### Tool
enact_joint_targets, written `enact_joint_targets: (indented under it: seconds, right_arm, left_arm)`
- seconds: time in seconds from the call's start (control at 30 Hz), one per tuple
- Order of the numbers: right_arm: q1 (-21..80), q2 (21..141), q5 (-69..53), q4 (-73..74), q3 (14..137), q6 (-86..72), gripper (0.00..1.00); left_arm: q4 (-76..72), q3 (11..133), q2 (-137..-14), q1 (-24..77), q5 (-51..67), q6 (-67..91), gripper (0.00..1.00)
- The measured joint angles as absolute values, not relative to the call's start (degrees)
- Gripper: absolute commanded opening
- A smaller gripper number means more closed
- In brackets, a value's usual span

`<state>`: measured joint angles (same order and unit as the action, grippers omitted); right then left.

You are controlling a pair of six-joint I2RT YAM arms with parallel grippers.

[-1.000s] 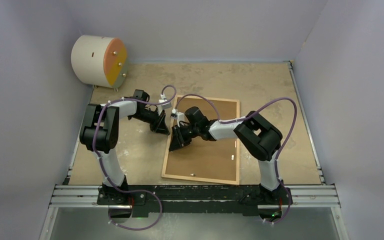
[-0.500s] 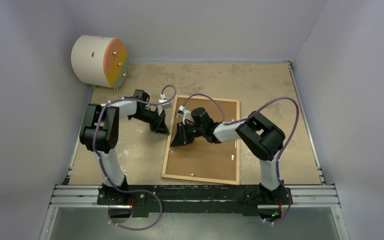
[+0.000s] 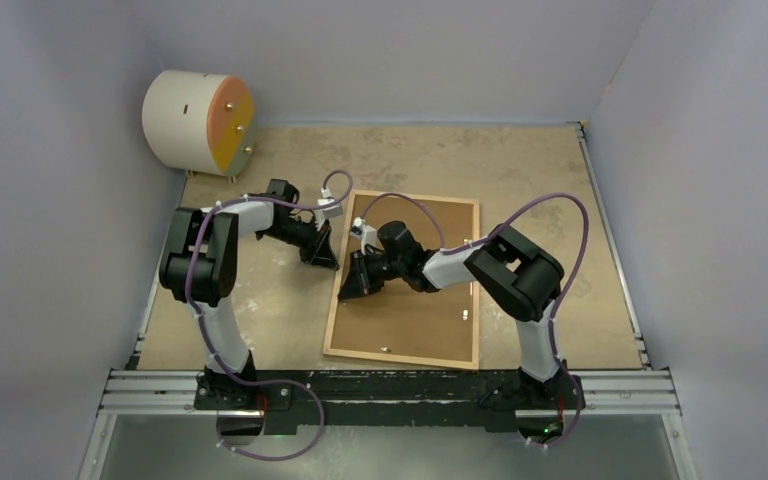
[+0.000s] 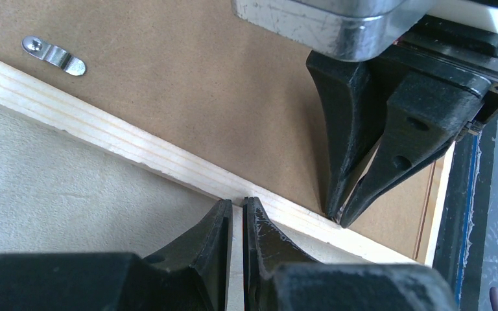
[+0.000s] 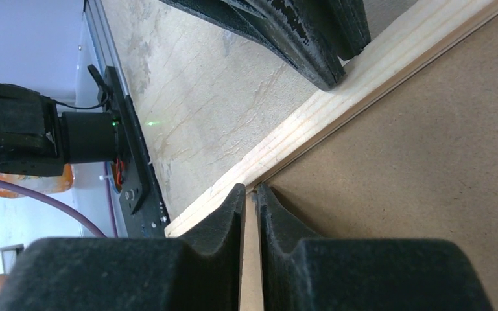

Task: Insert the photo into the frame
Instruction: Install the photo frame at the center of the board.

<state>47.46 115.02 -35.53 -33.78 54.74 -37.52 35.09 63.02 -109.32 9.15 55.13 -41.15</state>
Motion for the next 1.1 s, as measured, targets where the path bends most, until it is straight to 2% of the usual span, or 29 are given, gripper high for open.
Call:
enact_joint_targets:
  seconds: [0.37,0.77,0.83,0.93,1.0,1.1]
  right_arm:
    - [47.31,115.81,-36.62,-33.65,55.29,-37.41,0.06]
    - [46.83,116.68,-39.18,-33.34,56.05,-37.28,0.05]
    - [46.81,116.81,-39.57,-33.32,56.21,-37.23,0.12]
    - [46.68,116.95,-40.21,-33.26,56.36,-37.56,0.33]
    - [46.06,116.84,-40.84,-33.78,56.42,-38.5,0.4]
    - [44.51,116.01,-41.23,-33.78,56.31,-39.97,0.44]
  left_arm:
    - [35.16,63.05,-109.34,9.15,55.16,-41.15,0.09]
    - [35.44,63.24,-109.51,9.15,55.16,-41.17,0.07]
    - [35.46,63.24,-109.51,9.15,55.16,-41.17,0.07]
    - [35.48,63.29,-109.51,9.15,55.16,-41.15,0.06]
    - [35.79,63.61,-109.65,9.15,55.11,-41.01,0.07]
    - [36.67,64.55,-110.3,8.88,55.13,-39.88,0.13]
